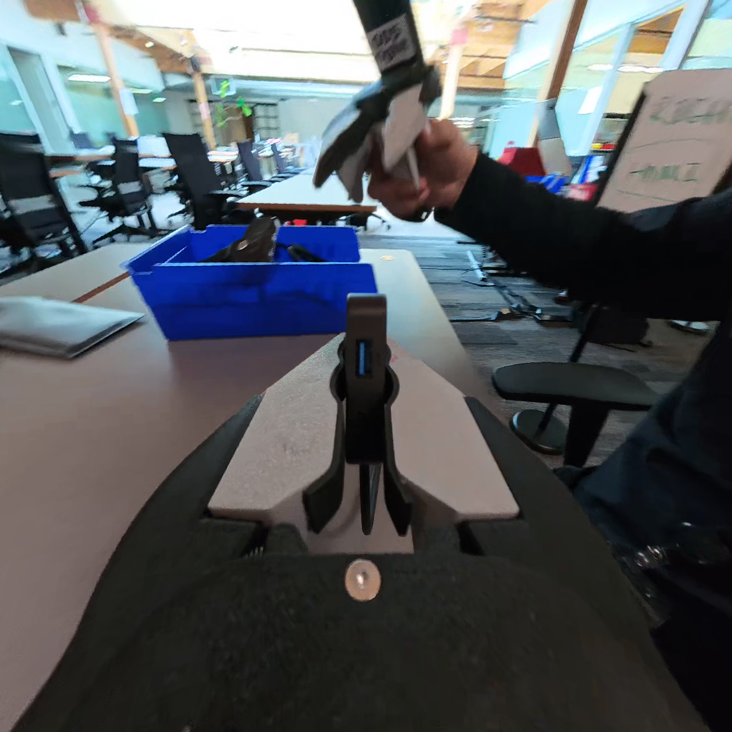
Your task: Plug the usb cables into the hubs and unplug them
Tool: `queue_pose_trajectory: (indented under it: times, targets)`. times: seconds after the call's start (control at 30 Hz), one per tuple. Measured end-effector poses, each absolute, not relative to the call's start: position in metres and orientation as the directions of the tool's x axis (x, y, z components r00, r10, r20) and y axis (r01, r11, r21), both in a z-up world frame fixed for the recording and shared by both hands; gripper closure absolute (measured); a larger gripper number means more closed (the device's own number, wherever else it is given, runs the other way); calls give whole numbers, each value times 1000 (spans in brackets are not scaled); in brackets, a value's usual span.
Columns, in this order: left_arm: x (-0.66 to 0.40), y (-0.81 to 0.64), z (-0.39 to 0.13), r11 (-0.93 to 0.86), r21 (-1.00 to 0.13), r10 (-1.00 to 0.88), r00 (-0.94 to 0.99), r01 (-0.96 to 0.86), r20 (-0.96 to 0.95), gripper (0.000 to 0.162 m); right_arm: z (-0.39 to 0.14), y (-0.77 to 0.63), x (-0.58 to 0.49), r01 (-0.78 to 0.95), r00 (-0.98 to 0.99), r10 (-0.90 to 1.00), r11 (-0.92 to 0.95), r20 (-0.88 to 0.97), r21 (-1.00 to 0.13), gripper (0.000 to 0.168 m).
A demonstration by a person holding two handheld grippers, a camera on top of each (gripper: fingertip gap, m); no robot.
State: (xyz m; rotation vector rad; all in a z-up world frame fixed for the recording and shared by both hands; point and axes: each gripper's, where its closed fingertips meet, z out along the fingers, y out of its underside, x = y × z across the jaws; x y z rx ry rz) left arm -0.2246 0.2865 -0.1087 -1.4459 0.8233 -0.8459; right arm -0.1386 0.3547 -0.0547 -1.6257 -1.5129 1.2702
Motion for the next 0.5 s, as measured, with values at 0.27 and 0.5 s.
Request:
queue_pose_trajectory:
  times: [0.27,0.5]
  targets:
    - [-223,271,-87,-2,-993,-908,417,114,50,151,-148,257,-239,340,-245,943,-132,-224,-931,108]
    - [-231,277,-82,-102,-969,-902,390,223,184,151,-101,269,-249,-9,-222,963,-159,-153,-987,157]
